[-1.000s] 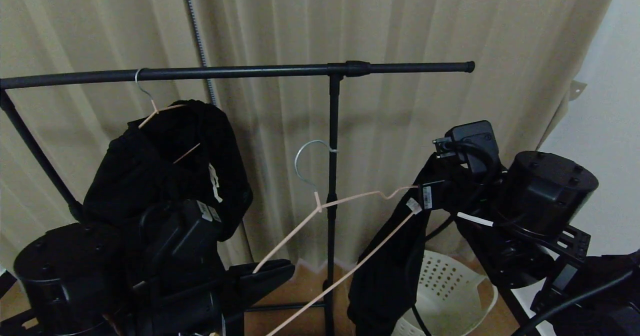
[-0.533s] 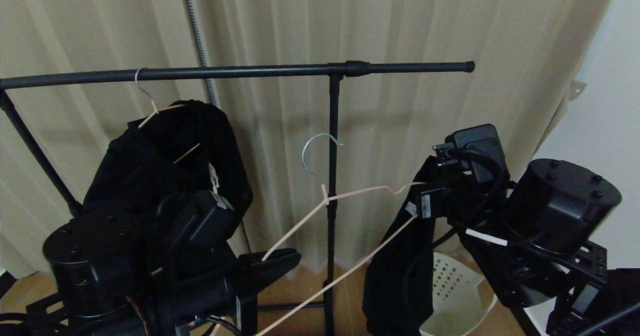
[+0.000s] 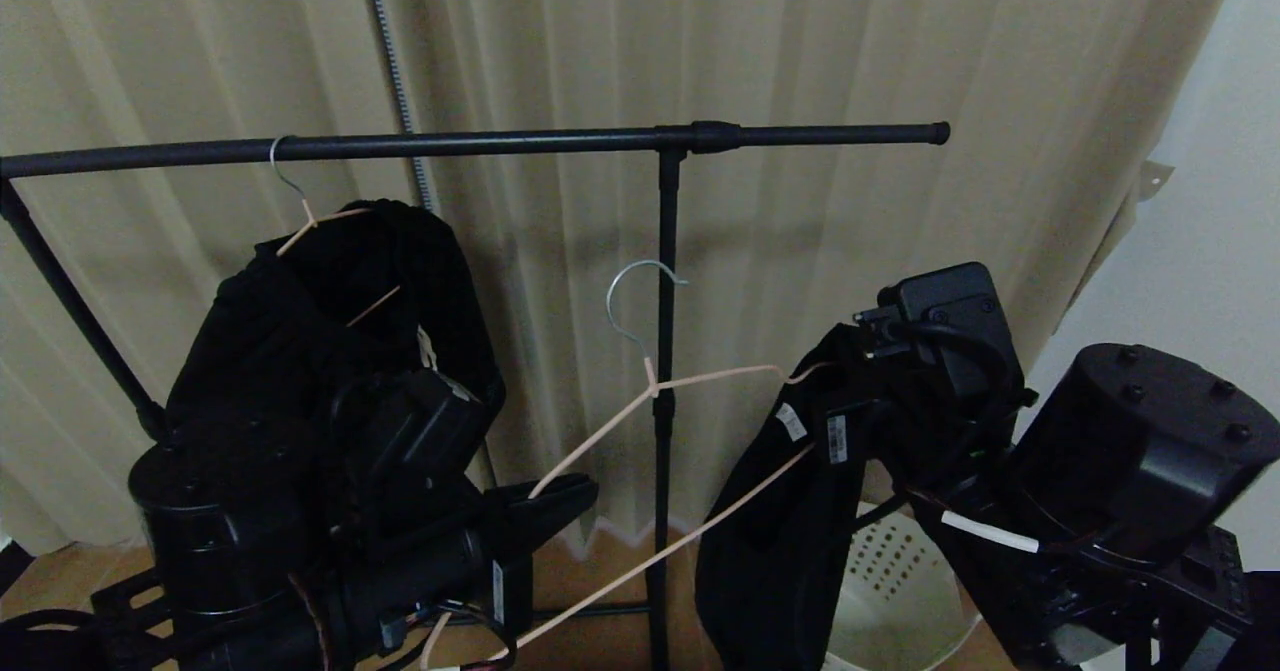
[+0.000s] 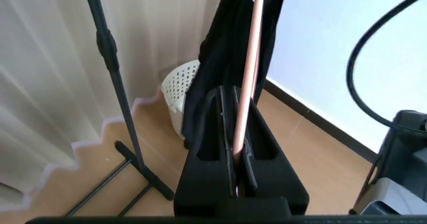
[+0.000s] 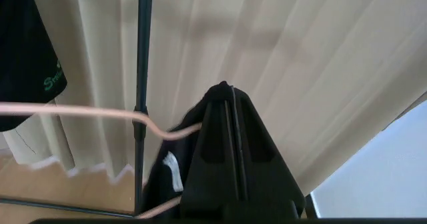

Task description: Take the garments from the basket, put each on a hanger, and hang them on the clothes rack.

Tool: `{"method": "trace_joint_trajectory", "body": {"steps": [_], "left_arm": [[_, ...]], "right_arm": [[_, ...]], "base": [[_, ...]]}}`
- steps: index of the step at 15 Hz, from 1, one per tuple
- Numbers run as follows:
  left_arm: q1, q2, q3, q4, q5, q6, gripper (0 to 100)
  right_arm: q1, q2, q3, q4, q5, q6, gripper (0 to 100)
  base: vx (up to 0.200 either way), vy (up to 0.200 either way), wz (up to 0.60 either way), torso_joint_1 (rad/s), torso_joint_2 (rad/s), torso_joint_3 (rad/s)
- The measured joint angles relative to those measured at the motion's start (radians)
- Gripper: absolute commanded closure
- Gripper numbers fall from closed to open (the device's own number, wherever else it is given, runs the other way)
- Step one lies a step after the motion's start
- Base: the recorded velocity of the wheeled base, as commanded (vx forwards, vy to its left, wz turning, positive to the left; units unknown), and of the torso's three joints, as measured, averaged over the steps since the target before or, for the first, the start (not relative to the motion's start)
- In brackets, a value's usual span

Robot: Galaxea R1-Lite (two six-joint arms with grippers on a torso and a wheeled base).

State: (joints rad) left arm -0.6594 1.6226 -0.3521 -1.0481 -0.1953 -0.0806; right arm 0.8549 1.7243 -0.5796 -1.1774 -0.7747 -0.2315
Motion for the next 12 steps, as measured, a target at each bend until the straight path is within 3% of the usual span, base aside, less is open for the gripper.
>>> {"method": "trace_joint_trajectory", "body": {"steps": [8,12], "left_arm": [[-0.002,0.056,-0.031,-0.007,0.024,0.008,100],[-0.002,0.04,-0.01,-0.007,0.044,0.034,100]], "right_arm": [[0.144,-0.01,-0.026,0.002,-0.003,0.0,100],[0.105,-0.026,-0.025,0.0,-0.006,0.003,100]], "base": [[0.0,0.0,0.0,0.0,0.0,0.0],[0.0,0.0,0.0,0.0,0.0,0.0]]}}
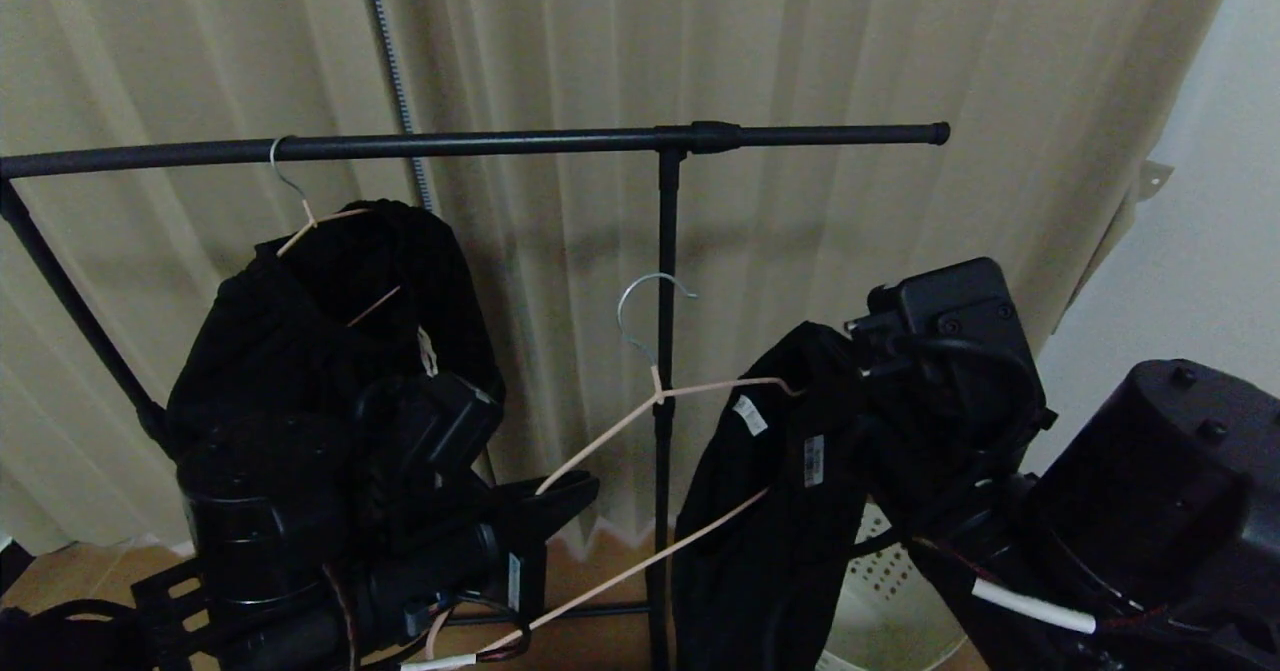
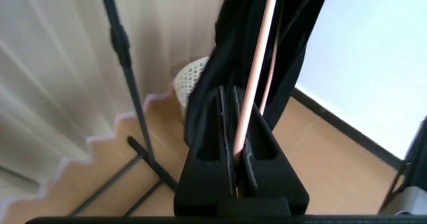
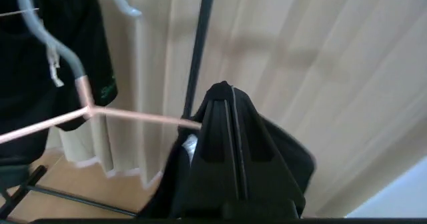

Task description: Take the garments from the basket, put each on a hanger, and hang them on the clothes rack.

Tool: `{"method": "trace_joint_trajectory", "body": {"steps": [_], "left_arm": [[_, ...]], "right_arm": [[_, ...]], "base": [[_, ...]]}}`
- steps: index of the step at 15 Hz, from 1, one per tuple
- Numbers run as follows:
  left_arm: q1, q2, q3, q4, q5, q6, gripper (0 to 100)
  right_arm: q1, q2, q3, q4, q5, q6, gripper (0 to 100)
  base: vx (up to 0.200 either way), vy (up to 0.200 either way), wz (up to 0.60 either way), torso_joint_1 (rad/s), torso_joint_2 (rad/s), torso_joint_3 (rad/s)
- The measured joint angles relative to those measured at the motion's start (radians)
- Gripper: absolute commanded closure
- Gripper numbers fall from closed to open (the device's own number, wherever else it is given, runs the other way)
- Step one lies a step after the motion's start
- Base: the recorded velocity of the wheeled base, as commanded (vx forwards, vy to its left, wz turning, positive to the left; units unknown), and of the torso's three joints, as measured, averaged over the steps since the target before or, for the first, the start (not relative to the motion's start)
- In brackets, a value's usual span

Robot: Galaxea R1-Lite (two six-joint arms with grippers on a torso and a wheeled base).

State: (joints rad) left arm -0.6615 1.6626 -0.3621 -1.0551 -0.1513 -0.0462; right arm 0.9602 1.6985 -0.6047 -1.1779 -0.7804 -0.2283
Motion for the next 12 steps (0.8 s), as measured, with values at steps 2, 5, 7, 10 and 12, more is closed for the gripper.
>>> {"method": "trace_joint_trajectory", "body": {"steps": [2,5,7,10,12], "left_arm": [[0.011,-0.048,0.037,0.0,0.006,0.014,100],[0.023,-0.142,0.084,0.002,0.0,0.018,100],[0.027,-0.184,0.095,0.003,-0.001,0.034,100],[0.052,-0.206,0.082,0.003,0.001,0.035,100],[0.082,-0.205,0.068,0.003,0.003,0.035,100]], "right_arm": [[-0.049,-0.015,0.001,0.002,0.0,0.001,100],[-0.137,-0.013,-0.033,0.004,0.002,0.002,100],[-0.164,0.007,-0.073,0.005,0.001,0.002,100],[-0.176,0.03,-0.089,0.006,0.001,0.004,100],[-0.176,0.035,-0.084,0.005,0.001,0.004,100]], "base": [[0.0,0.0,0.0,0.0,0.0,0.0],[0.0,0.0,0.0,0.0,0.0,0.0],[0.0,0.0,0.0,0.0,0.0,0.0],[0.0,0.0,0.0,0.0,0.0,0.0],[0.0,0.0,0.0,0.0,0.0,0.0]]}}
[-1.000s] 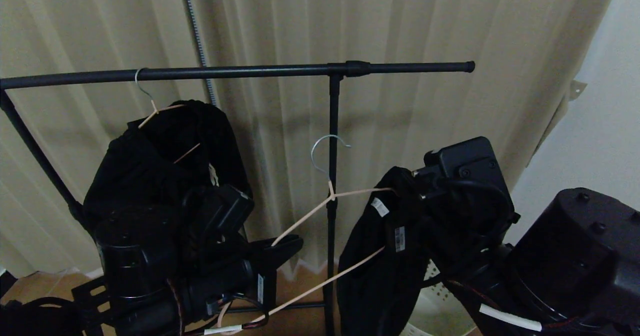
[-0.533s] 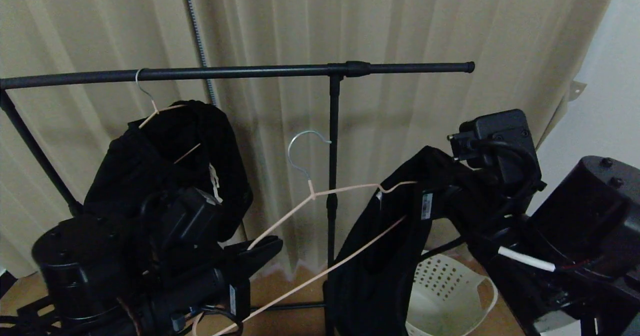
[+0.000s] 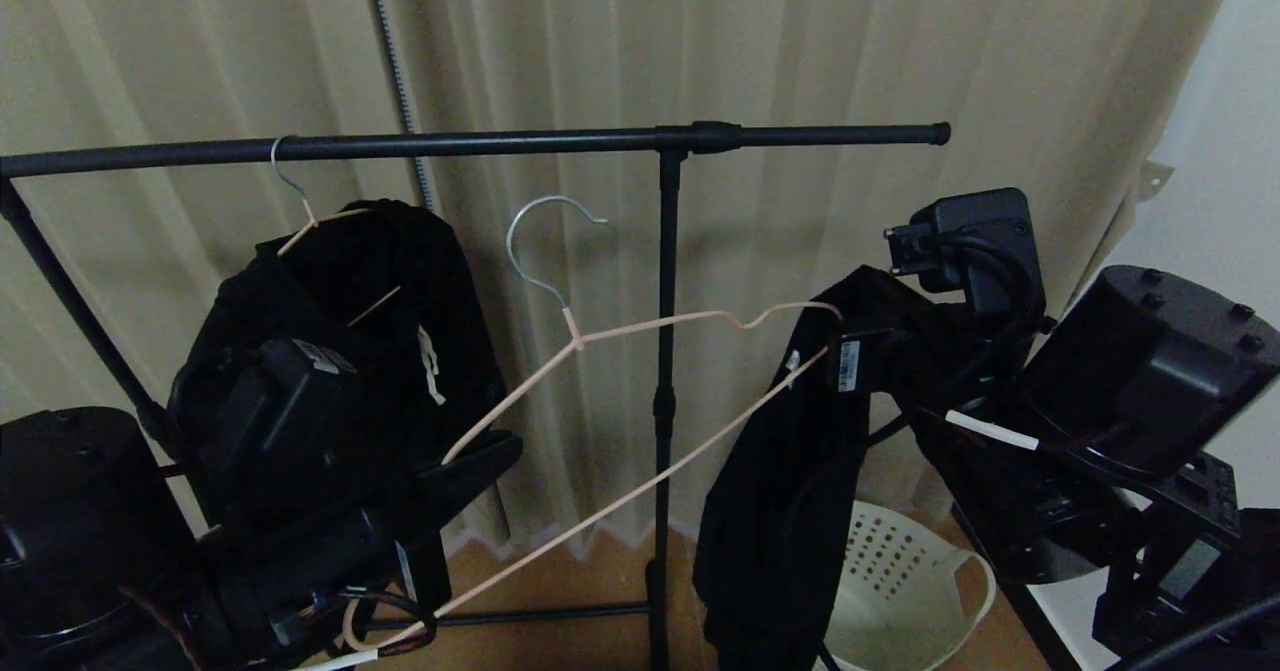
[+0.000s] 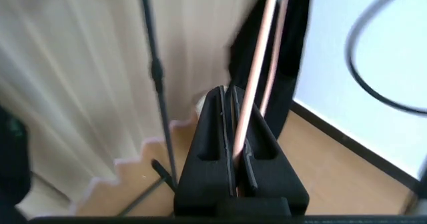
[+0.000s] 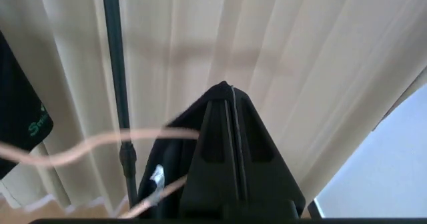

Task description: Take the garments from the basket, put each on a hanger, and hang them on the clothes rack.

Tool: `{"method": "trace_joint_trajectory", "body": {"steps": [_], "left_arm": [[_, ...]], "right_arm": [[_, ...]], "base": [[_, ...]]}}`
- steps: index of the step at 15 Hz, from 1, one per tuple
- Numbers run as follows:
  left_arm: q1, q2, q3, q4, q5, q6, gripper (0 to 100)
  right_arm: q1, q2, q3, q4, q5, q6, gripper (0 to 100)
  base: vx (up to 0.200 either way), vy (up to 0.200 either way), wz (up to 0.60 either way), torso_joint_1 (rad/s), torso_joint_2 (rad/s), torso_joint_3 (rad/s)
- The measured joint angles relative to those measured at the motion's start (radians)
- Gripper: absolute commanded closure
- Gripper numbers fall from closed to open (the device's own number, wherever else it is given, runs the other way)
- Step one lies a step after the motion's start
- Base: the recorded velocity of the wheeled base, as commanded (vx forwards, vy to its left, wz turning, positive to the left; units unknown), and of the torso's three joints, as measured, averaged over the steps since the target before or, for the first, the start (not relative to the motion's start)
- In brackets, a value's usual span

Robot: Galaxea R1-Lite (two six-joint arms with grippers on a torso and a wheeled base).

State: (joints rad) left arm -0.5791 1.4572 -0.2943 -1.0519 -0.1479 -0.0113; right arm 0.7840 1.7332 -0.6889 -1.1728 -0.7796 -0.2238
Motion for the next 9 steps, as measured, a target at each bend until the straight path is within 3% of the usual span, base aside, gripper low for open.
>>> {"method": "trace_joint_trajectory", "body": {"steps": [6,9], "left_arm": [[0.023,0.055,-0.047,-0.001,0.007,0.002,100],[0.008,0.105,-0.078,-0.001,0.012,0.003,100]], "right_arm": [[0.049,-0.006,0.028,-0.004,0.0,0.002,100],[0.137,-0.01,0.04,-0.004,-0.001,0.002,100]], "base": [[0.0,0.0,0.0,0.0,0.0,0.0],[0.0,0.0,0.0,0.0,0.0,0.0]]}}
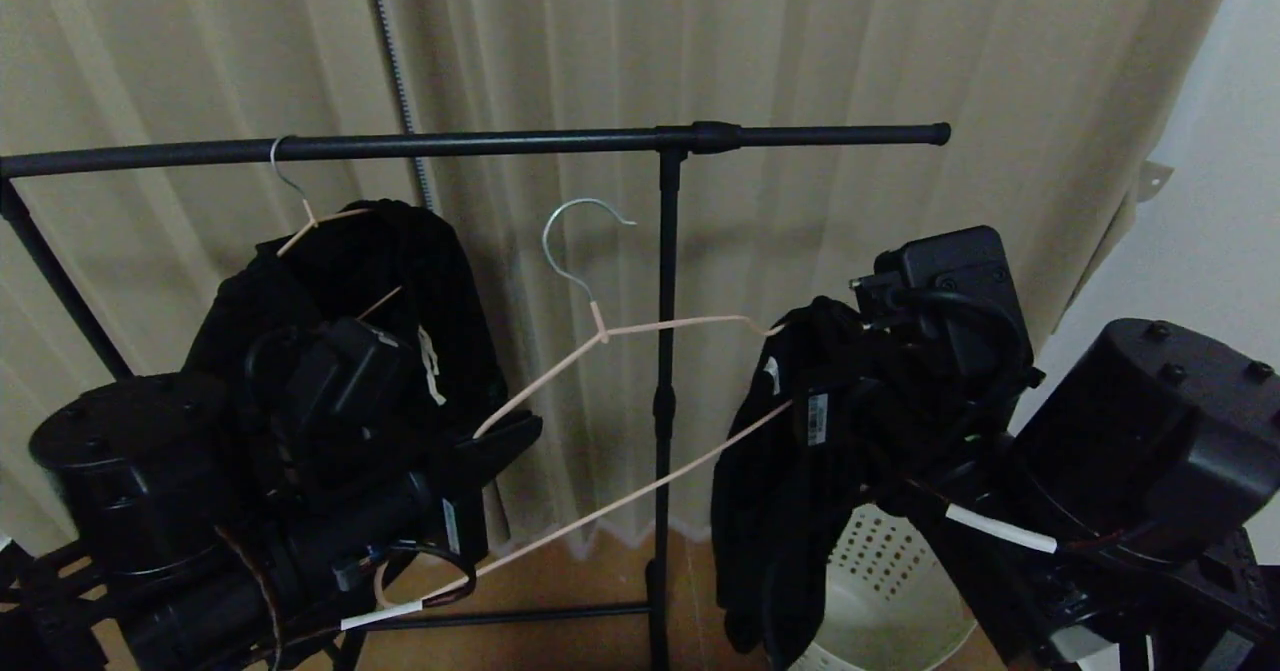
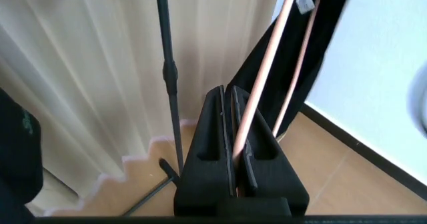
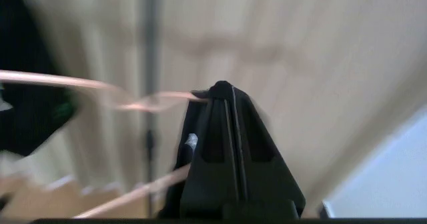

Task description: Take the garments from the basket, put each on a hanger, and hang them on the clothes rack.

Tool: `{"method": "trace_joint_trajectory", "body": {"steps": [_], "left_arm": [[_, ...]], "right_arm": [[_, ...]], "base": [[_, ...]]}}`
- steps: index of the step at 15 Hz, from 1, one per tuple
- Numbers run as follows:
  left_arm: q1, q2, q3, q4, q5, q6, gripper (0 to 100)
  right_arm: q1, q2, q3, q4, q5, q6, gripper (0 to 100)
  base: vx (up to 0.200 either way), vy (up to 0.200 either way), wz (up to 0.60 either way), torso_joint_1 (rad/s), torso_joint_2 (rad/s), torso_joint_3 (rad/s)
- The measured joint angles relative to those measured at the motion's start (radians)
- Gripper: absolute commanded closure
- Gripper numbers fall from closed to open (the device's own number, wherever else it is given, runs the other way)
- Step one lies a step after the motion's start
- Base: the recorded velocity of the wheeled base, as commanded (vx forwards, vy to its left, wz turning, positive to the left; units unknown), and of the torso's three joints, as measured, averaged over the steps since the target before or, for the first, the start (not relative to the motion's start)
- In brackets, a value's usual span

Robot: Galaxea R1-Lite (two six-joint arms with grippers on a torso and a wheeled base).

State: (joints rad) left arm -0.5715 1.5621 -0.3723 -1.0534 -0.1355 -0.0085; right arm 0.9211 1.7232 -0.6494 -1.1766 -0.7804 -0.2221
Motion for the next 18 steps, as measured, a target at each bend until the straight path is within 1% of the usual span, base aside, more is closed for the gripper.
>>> {"method": "trace_joint_trajectory", "body": {"steps": [2,4,6,7,9,10,14,18], "left_arm": [[-0.027,0.022,-0.007,0.0,0.003,0.005,100],[-0.043,0.033,0.003,-0.002,-0.001,0.009,100],[-0.055,0.037,0.02,-0.002,-0.011,0.01,100],[-0.058,0.038,0.027,-0.002,-0.025,0.011,100],[-0.062,0.038,0.037,-0.002,-0.091,0.012,100],[-0.062,0.038,0.038,-0.002,-0.099,0.011,100],[-0.05,0.042,0.025,-0.003,-0.099,0.011,100],[-0.047,0.051,0.023,-0.01,-0.099,0.011,100]], "right_arm": [[0.033,0.004,-0.011,0.005,0.0,-0.002,100],[0.044,0.009,-0.032,0.013,0.0,-0.006,100],[0.05,0.012,-0.061,0.016,0.007,-0.034,100],[0.05,0.012,-0.084,0.021,0.009,-0.053,100],[0.056,0.01,-0.129,0.081,0.031,-0.066,100],[0.067,0.009,-0.142,0.096,0.042,-0.067,100],[0.138,0.007,-0.138,0.101,0.046,-0.066,100],[0.231,0.015,-0.128,0.102,0.046,-0.064,100]], "base": [[0.0,0.0,0.0,0.0,0.0,0.0],[0.0,0.0,0.0,0.0,0.0,0.0],[0.0,0.0,0.0,0.0,0.0,0.0],[0.0,0.0,0.0,0.0,0.0,0.0],[0.0,0.0,0.0,0.0,0.0,0.0],[0.0,0.0,0.0,0.0,0.0,0.0],[0.0,0.0,0.0,0.0,0.0,0.0],[0.0,0.0,0.0,0.0,0.0,0.0]]}}
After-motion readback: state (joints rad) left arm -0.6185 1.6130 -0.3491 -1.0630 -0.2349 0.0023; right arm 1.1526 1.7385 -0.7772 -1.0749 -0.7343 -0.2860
